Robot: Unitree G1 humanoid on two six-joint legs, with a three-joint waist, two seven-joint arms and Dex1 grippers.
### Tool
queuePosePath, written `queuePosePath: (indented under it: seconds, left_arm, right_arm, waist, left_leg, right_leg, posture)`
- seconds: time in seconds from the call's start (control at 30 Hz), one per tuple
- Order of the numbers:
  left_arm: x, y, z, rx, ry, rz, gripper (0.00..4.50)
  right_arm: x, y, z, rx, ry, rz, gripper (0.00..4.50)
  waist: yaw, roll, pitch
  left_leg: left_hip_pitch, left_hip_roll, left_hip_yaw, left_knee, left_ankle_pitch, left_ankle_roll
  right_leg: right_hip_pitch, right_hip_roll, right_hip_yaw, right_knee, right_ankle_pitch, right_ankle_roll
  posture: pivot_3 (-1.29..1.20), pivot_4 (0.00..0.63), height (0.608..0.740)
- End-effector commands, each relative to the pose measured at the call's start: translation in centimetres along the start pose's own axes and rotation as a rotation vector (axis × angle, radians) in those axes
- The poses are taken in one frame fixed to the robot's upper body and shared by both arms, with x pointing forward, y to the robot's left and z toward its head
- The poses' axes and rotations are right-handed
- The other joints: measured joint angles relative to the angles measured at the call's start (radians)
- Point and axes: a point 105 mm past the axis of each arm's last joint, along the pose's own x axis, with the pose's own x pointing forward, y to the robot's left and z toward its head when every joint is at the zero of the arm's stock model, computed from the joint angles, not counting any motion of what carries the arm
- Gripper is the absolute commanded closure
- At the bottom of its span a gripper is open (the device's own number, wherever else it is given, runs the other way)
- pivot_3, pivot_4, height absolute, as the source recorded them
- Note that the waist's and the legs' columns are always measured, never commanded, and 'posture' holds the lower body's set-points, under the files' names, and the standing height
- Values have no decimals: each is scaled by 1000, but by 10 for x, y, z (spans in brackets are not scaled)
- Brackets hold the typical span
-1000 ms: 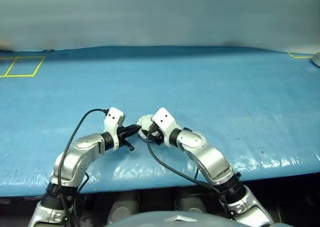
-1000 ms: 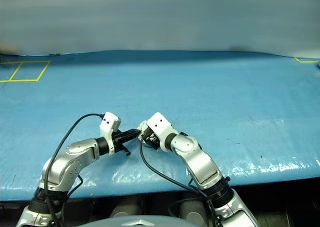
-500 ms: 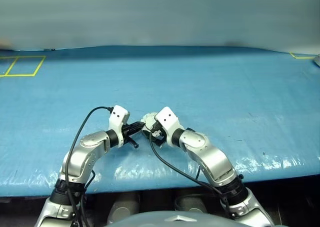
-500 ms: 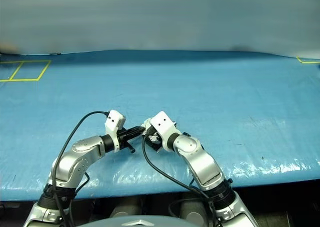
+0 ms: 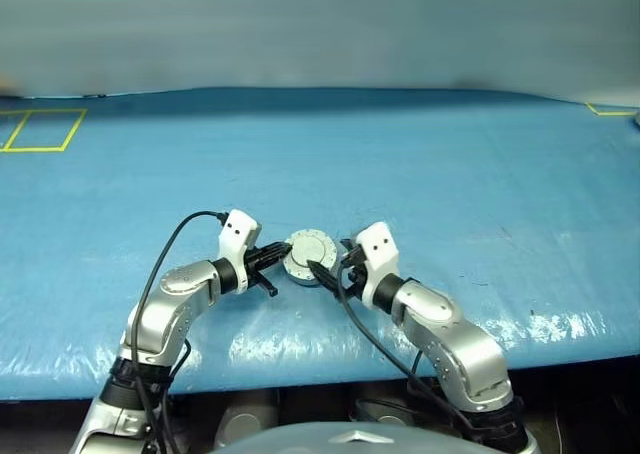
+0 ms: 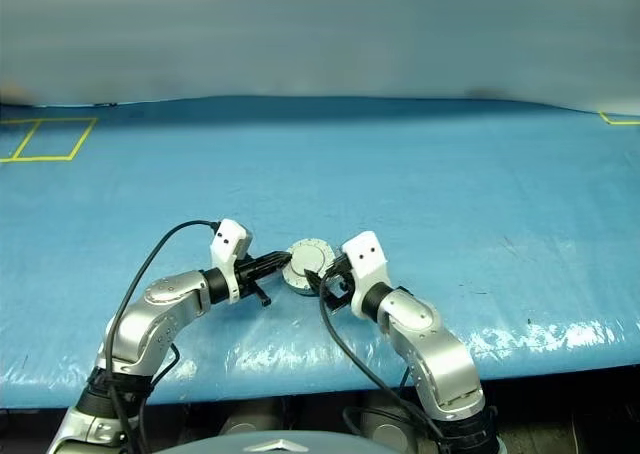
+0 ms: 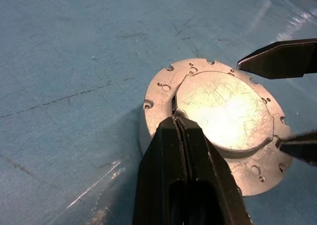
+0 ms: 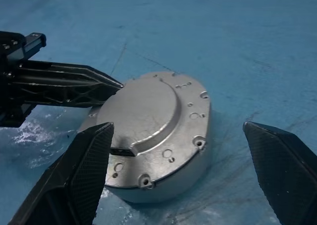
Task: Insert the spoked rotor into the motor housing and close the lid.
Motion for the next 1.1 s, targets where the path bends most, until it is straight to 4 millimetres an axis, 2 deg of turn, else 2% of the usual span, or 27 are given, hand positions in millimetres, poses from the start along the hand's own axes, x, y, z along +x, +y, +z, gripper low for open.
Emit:
queuePosePath:
  seconds: [0.03, 0.17, 0.33, 0.6, 0.83, 1.0, 1.07, 1.1]
  left_arm:
    - [4, -3, -17, -24, 57, -11, 4500]
    - [4, -2, -17, -19, 52, -11, 4500]
    - [4, -1, -17, -15, 51, -8, 4500]
    - [3, 0, -18, -15, 51, 1, 4500]
    - [2, -1, -20, -20, 54, 1, 4500]
    - [2, -1, -20, -23, 54, 5, 4500]
    - [1, -1, -20, -26, 54, 10, 4500]
    - [1, -1, -20, -26, 55, 11, 4500]
  right_arm:
    - [-12, -4, 10, 126, -61, -6, 75]
    - [-13, -4, 4, 302, -73, 5, 75]
    - [-4, 0, 0, 502, -92, 42, 75]
    - [11, 18, -6, 759, -74, 144, 75]
    - [21, 39, -2, 950, -66, 269, 75]
    - [22, 45, 1, 1065, -79, 321, 1727]
    - [20, 43, -2, 1086, -70, 324, 2103]
    - [19, 42, -4, 1090, -64, 321, 2107]
  waist:
    - [0, 0, 0]
    - [0, 2, 1]
    - [-1, 3, 2]
    - [-1, 4, 1]
    - [-6, 4, 0]
    - [-9, 5, 0]
    - [-9, 5, 0]
    - [-9, 5, 0]
  left_leg:
    - [0, 0, 0, 0, 0, 0]
    - [-2, 0, 0, 0, 0, 0]
    - [-2, 1, 1, 0, 0, 0]
    - [-8, 0, 2, 1, 0, 1]
    - [-10, 0, 2, 3, 0, 1]
    - [-10, 0, 3, 4, 1, 2]
    - [-10, 0, 3, 4, 1, 2]
    - [-10, 1, 3, 5, 1, 2]
  right_leg:
    - [0, 0, 0, 0, 0, 0]
    - [0, 1, 0, 0, 0, 0]
    - [-1, 1, 1, 0, 0, -1]
    - [-7, 1, 1, 2, 4, -5]
    - [-6, 2, 2, 2, 4, -5]
    - [-5, 2, 2, 2, 5, -5]
    - [-6, 3, 3, 3, 5, -5]
    - [-6, 3, 3, 4, 5, -5]
  posture:
    - [0, 150, 740]
    - [0, 150, 740]
    - [0, 150, 740]
    - [0, 150, 740]
    - [0, 150, 740]
    - [0, 150, 740]
    - [0, 150, 740]
    - [0, 150, 740]
